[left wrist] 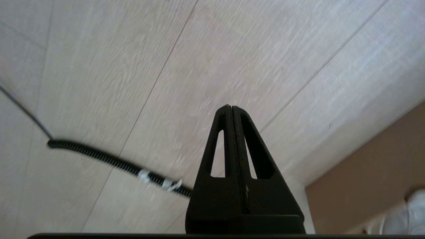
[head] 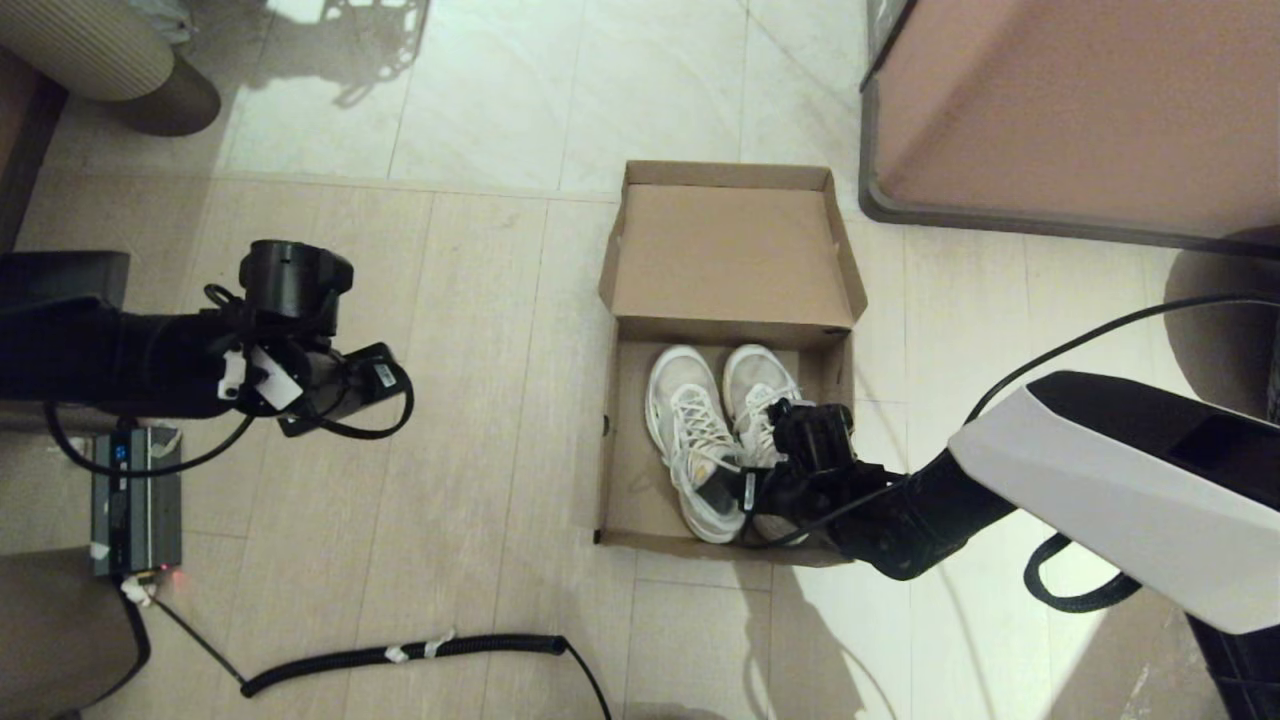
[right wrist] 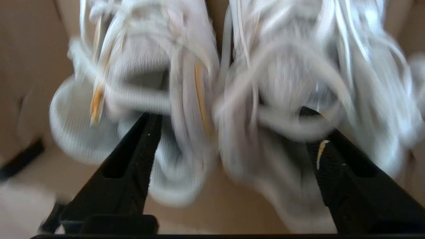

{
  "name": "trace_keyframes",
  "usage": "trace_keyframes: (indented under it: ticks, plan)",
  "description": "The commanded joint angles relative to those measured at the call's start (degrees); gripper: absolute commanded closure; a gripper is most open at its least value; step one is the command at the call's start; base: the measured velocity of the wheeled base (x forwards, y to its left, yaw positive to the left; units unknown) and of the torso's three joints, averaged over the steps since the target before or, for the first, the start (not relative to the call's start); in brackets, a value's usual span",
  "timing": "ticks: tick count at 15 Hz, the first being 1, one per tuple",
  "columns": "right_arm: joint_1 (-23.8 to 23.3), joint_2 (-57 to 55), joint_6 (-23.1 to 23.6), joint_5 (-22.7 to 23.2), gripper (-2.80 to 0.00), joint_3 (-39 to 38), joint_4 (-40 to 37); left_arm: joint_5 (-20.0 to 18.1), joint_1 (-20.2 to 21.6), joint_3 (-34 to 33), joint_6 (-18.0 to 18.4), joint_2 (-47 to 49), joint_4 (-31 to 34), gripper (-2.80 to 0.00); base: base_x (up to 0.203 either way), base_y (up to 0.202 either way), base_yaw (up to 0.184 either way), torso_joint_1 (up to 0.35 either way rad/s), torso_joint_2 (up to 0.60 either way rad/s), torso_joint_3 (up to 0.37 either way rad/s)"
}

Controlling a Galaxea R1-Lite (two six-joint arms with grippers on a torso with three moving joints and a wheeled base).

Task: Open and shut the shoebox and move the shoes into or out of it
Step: Put the shoes out of the shoe box

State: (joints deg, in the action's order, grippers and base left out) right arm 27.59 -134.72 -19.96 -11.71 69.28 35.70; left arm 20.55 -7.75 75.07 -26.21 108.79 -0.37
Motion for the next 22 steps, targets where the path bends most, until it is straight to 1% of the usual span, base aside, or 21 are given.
trace_keyframes:
  ticks: [1,3,5,6,9,13,18,20,22]
  plan:
    - [0.02,-5.95,1.16,-1.11,-2.80,5.53,-0.23,0.10,0.63,-2.33,-0.18,-3.85,-0.23,0.00,0.000,0.000,0.000,0.000,0.00,0.000]
    - [0.09,-8.48,2.55,-2.62,-2.80,10.25,-2.93,0.10,0.63,-2.39,-0.16,-4.48,-0.33,0.00,0.000,0.000,0.000,0.000,0.00,0.000]
    - [0.10,-10.75,2.93,-2.92,-2.80,14.63,-5.91,0.10,0.63,-2.67,-0.16,-5.80,-0.07,0.00,0.000,0.000,0.000,0.000,0.00,0.000]
    - [0.06,-11.83,3.29,-3.11,0.00,16.87,-7.09,0.08,0.65,-2.86,-0.16,-6.33,-0.01,0.00,0.000,0.000,0.000,0.000,0.00,0.000]
    - [0.10,-12.57,5.00,-3.91,0.00,20.86,-10.08,0.05,1.30,-4.00,-0.16,-8.30,0.02,0.00,0.000,0.000,0.000,0.000,0.00,0.000]
    - [0.35,-7.99,4.93,-4.44,0.00,19.96,-12.69,0.10,1.77,-8.76,-0.37,-11.26,-0.56,0.00,0.000,0.000,0.000,0.000,0.00,0.000]
    - [2.02,-0.42,4.19,-4.16,0.00,15.50,-16.26,0.01,1.78,-13.06,-0.43,-17.68,-0.48,0.00,0.000,0.000,0.000,0.000,0.00,0.000]
    - [2.36,4.23,3.95,-3.89,0.00,12.52,-16.91,0.08,1.78,-15.58,-0.42,-20.57,-0.34,0.00,0.000,0.000,0.000,0.000,0.00,0.000]
    - [2.78,10.33,3.88,-2.99,0.00,7.76,-17.44,0.10,1.70,-17.58,-0.35,-24.07,-0.15,0.00,0.000,0.000,0.000,0.000,0.00,0.000]
